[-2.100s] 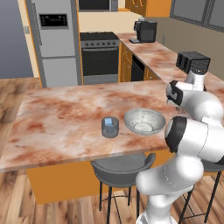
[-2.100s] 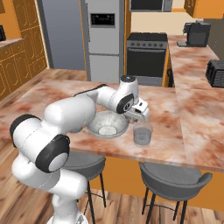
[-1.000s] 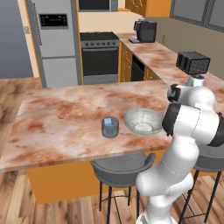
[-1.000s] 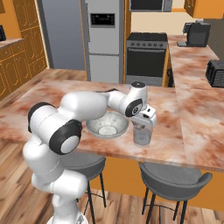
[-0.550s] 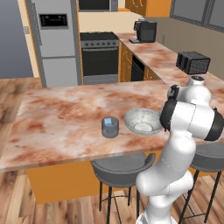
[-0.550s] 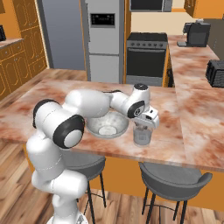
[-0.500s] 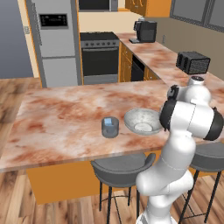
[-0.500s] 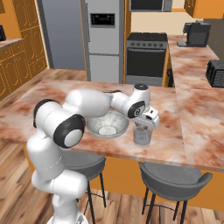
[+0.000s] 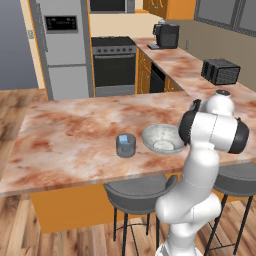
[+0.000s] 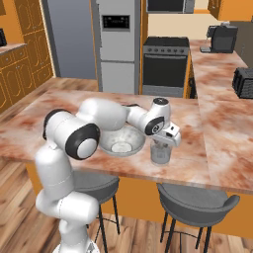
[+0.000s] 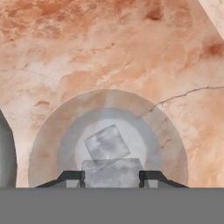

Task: There are four ice cubes in the ice bowl. Place two ice cubes in each glass of water.

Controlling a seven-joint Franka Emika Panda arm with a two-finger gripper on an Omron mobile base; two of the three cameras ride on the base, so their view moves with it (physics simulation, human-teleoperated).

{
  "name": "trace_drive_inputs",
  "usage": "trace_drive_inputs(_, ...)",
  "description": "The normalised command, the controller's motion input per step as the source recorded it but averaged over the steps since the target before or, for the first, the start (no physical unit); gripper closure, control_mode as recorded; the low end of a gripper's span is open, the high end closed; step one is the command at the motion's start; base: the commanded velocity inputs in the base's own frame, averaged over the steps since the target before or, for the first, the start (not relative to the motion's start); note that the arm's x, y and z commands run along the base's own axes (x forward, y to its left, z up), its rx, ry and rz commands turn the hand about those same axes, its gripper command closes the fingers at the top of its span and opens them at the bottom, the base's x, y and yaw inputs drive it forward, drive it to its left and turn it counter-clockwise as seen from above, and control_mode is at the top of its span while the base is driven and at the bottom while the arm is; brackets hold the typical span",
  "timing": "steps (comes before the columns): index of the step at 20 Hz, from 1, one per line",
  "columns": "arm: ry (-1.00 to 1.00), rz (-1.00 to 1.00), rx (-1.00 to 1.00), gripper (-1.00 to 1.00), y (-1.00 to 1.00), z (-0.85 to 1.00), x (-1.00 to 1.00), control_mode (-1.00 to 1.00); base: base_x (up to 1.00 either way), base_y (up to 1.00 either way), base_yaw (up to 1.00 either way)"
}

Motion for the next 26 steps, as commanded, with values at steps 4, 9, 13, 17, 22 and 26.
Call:
trace_drive_inputs(4, 0.00, 0.00, 0.00, 1.00, -0.07, -0.04, 0.38, -1.00, 0.00, 0.00, 0.00)
trace_drive_inputs(9, -0.01, 0.00, 0.00, -1.00, -0.02, 0.08, 0.11, -1.00, 0.00, 0.00, 0.00)
trace_drive_inputs(13, -0.12, 0.00, 0.01, -1.00, 0.02, 0.78, -0.03, -1.00, 0.00, 0.00, 0.00)
trace_drive_inputs(17, -0.11, 0.00, 0.00, -1.00, 0.36, 0.70, -0.26, -1.00, 0.00, 0.00, 0.00)
trace_drive_inputs(22, -0.05, 0.00, 0.00, -1.00, 0.97, -0.09, -1.00, -1.00, 0.00, 0.00, 0.00)
trace_drive_inputs(26, -0.17, 0.00, 0.00, -1.00, 1.00, -0.68, -1.00, -1.00, 0.00, 0.00, 0.00)
